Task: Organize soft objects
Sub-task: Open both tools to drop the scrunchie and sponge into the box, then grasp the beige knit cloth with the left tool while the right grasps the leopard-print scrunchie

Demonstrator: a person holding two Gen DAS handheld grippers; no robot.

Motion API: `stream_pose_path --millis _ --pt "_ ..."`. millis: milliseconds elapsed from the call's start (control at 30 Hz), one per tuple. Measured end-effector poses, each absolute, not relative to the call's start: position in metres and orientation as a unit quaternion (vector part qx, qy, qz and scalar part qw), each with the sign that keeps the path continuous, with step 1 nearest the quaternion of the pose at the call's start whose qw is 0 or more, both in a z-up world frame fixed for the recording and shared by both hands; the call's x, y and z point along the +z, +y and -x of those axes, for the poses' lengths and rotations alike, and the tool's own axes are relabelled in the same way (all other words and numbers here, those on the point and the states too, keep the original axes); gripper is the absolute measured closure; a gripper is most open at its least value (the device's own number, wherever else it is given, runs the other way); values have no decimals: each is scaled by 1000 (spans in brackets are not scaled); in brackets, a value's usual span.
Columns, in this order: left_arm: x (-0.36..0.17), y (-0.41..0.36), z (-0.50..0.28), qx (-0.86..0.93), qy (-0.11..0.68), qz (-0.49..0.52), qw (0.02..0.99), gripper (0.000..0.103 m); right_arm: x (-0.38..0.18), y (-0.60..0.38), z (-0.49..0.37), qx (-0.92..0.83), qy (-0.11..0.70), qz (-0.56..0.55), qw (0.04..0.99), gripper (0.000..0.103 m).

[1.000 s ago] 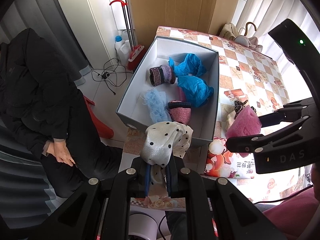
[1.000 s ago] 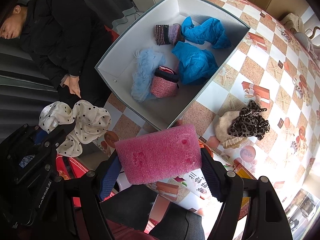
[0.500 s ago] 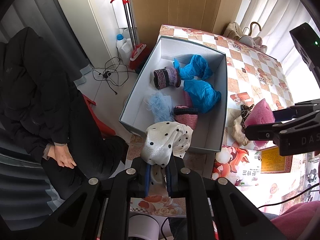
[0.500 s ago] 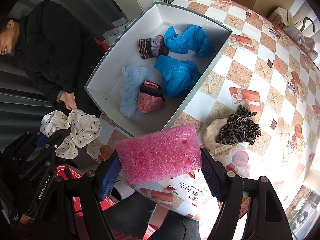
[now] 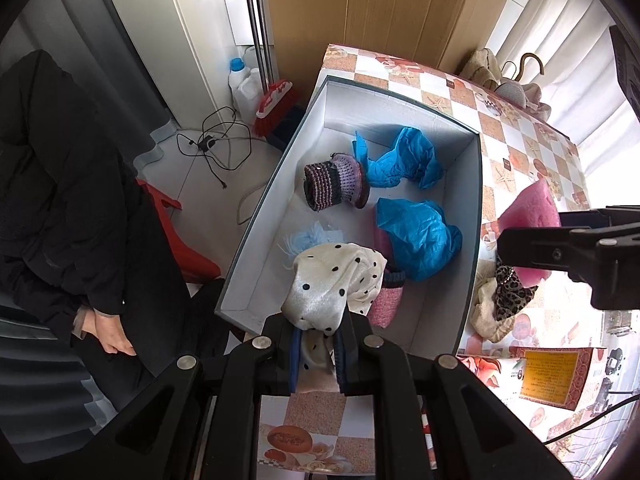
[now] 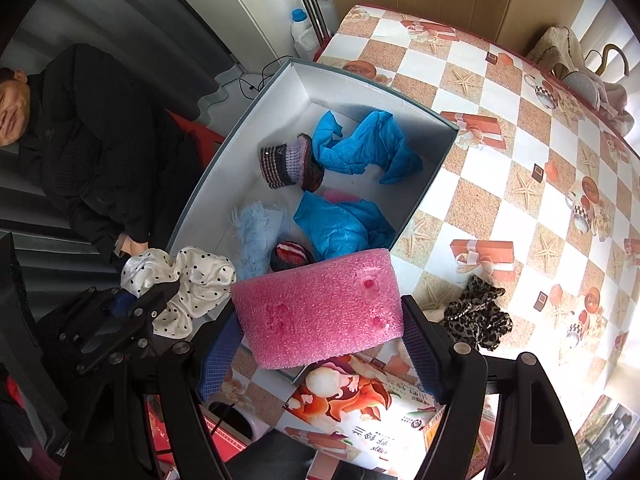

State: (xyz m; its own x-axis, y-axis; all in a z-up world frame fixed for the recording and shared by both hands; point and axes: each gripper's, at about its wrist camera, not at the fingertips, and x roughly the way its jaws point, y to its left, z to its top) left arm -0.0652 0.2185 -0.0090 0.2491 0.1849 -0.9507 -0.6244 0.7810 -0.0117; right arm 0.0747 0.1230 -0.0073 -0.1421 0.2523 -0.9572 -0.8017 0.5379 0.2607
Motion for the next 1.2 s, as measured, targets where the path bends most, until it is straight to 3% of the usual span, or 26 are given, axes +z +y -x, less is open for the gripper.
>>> stream_pose_path --millis 433,500,633,667,733,800,833,867,1200 --pt "-22 226 44 262 570 197 754 85 -19 160 -95 424 632 207 614 27" --pt "-24 226 43 261 573 197 751 79 -22 161 -98 424 639 201 610 27" --pt "-22 226 43 275 568 194 751 28 -23 162 -101 426 648 190 602 25" --pt "-20 226 43 278 566 193 752 21 -23 161 -102 426 649 188 602 25" --pt "-20 226 43 280 563 193 753 20 -23 160 -104 424 651 182 603 24" --pt "-20 226 43 281 559 200 754 14 -22 158 -107 422 655 172 603 8" --pt "-20 227 44 281 557 207 754 5 -21 155 -109 423 656 163 604 1" --pt "-21 228 45 281 556 215 752 0 -20 153 -110 422 659 156 603 1" --pt "5 221 47 252 517 252 778 0 1 112 -128 424 689 79 583 1"
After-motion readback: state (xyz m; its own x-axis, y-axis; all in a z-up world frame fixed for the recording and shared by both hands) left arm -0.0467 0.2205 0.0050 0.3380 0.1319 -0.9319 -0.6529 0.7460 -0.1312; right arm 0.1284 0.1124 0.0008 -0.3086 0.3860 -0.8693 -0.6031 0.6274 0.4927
